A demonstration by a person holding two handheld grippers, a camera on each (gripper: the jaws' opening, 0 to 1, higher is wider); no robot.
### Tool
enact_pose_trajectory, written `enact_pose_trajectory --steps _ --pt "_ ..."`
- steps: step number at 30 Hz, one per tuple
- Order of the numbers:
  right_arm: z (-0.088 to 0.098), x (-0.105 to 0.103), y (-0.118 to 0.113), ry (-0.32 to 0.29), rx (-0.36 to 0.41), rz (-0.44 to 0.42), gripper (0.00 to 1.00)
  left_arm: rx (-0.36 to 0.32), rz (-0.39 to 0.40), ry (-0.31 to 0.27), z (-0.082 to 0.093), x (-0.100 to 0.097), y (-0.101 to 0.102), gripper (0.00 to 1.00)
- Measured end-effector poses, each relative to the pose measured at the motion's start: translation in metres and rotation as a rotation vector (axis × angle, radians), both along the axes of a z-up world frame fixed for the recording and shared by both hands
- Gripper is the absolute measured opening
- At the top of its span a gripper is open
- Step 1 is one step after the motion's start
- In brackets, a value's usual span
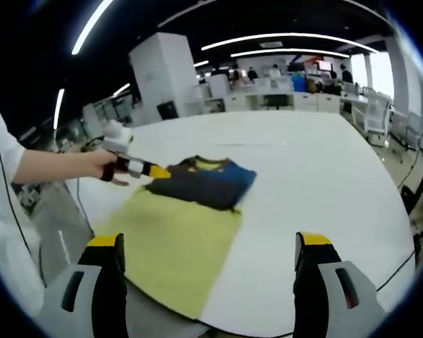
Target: Fold the garment on the visible template until the final outline fits inside the template.
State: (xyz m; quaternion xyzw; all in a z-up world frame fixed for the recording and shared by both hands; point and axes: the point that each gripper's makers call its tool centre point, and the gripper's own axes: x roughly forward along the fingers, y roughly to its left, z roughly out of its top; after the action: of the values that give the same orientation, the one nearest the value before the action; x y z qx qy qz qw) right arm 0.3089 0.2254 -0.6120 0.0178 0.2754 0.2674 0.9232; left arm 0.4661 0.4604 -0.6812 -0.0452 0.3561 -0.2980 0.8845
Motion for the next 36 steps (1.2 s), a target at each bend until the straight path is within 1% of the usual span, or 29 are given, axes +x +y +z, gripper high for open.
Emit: enact_pose_trajectory --steps 6,10,15,16,18,22,25,31,36 --pt "0.004 0.002 0.006 -0.008 -0.003 0.013 1.0 0.007 -0.006 -0.017 0.01 -0.011 0.019 0.76" --pt "0.003 0.001 0.009 -0.004 -0.013 0.027 1.0 0.012 -0.01 -0.017 0.017 -0.023 0.034 0.81" --pt "0.007 0.003 0.011 -0.013 -0.01 0.03 1.0 0.017 -0.015 -0.027 0.025 -0.037 0.047 0.88" --pt "0.007 0.003 0.013 -0.014 -0.01 0.033 1.0 0.022 -0.017 -0.03 0.028 -0.043 0.052 0.89" --pt "0.006 0.002 0.015 -0.012 -0.015 0.041 1.0 0.026 -0.019 -0.034 0.032 -0.049 0.058 0.91" --pt "0.006 -0.001 0.019 -0.011 -0.015 0.05 1.0 0.009 -0.007 -0.045 0.043 -0.065 0.072 0.95" --pt "0.005 -0.003 0.021 -0.009 -0.014 0.053 1.0 0.014 -0.009 -0.055 0.048 -0.074 0.08 0.98" --pt "0.003 -0.005 0.023 -0.004 -0.022 0.062 1.0 0.016 -0.009 -0.06 0.055 -0.095 0.1 0.99" --pt "0.004 -0.007 0.019 -0.005 -0.03 0.057 1.0 0.03 0.004 -0.057 0.057 -0.116 0.124 0.99"
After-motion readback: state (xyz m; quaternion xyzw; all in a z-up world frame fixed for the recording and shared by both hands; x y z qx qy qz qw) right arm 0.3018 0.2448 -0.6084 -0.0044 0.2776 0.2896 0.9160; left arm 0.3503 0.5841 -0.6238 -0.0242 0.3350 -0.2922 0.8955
